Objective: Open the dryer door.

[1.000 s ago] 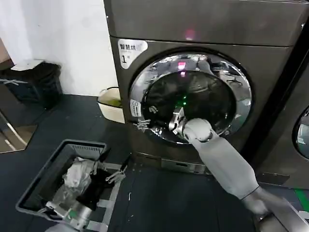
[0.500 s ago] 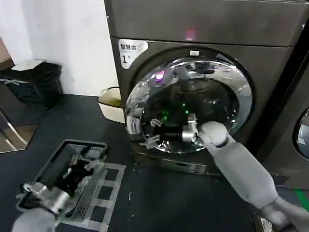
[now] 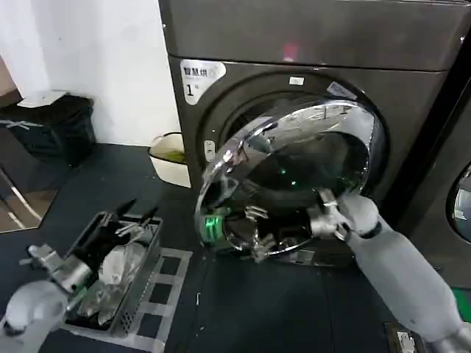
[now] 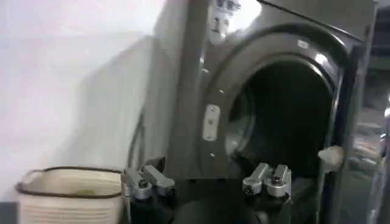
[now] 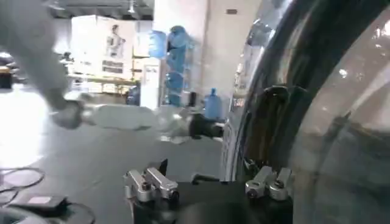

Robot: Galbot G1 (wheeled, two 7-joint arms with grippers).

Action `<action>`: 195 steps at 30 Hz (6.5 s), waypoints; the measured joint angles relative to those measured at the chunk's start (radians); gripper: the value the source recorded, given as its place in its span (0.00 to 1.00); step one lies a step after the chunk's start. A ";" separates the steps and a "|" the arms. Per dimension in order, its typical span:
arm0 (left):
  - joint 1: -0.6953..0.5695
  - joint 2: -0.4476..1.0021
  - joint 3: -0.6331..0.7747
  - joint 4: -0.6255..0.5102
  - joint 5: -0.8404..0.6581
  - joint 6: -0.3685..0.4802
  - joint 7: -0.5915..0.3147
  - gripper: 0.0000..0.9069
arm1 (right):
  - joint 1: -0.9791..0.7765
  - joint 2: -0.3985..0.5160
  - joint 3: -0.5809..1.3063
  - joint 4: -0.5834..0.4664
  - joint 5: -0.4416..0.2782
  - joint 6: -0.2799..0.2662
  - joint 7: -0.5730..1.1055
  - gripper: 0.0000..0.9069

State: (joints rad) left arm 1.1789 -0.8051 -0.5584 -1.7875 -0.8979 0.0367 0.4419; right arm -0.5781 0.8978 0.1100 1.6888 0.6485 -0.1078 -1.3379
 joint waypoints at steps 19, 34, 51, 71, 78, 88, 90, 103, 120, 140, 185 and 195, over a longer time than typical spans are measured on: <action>-0.383 -0.055 0.452 0.151 -0.085 -0.023 0.179 1.00 | -0.662 -0.024 0.811 0.142 0.018 0.045 0.029 1.00; -0.585 -0.053 0.745 0.159 -0.156 -0.035 0.277 1.00 | -0.899 0.157 1.391 0.145 0.043 -0.019 0.493 1.00; -0.783 -0.176 1.063 0.127 -0.149 -0.069 0.278 1.00 | -0.983 0.113 1.704 -0.035 -0.052 -0.081 1.214 1.00; -0.882 -0.433 1.169 0.312 -0.104 -0.082 0.182 1.00 | -1.075 0.057 1.941 -0.109 -0.089 -0.065 1.286 1.00; -0.903 -0.532 1.185 0.373 -0.074 -0.091 0.117 1.00 | -1.111 0.055 2.004 -0.137 -0.086 -0.055 1.267 1.00; -0.914 -0.654 1.202 0.448 0.041 -0.138 0.022 1.00 | -1.117 0.059 2.009 -0.140 -0.086 -0.052 1.261 1.00; -0.921 -0.674 1.210 0.462 0.043 -0.142 0.012 1.00 | -1.116 0.059 2.009 -0.143 -0.086 -0.050 1.260 1.00; -0.954 -0.783 1.211 0.579 0.081 -0.187 -0.036 1.00 | -1.104 0.069 1.984 -0.138 -0.086 -0.030 1.248 1.00; -0.956 -0.804 1.178 0.619 0.087 -0.251 -0.131 1.00 | -1.098 0.055 1.968 -0.133 -0.086 -0.013 1.233 1.00; -0.950 -0.452 1.190 0.345 -0.103 -0.403 -0.233 1.00 | -1.084 0.026 1.984 -0.136 -0.085 -0.008 1.231 1.00; -0.861 0.540 1.097 0.179 0.229 0.364 0.060 1.00 | -1.063 -0.051 1.994 -0.146 -0.061 -0.017 1.222 1.00; -0.779 0.558 1.065 0.173 0.325 0.425 0.074 1.00 | -1.060 -0.044 1.984 -0.149 -0.064 -0.015 1.220 1.00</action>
State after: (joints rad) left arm 0.4000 -0.2471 0.5063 -1.6144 -0.5732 0.4613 0.5158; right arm -1.6379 0.8538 2.0938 1.5400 0.5843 -0.1228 -0.1180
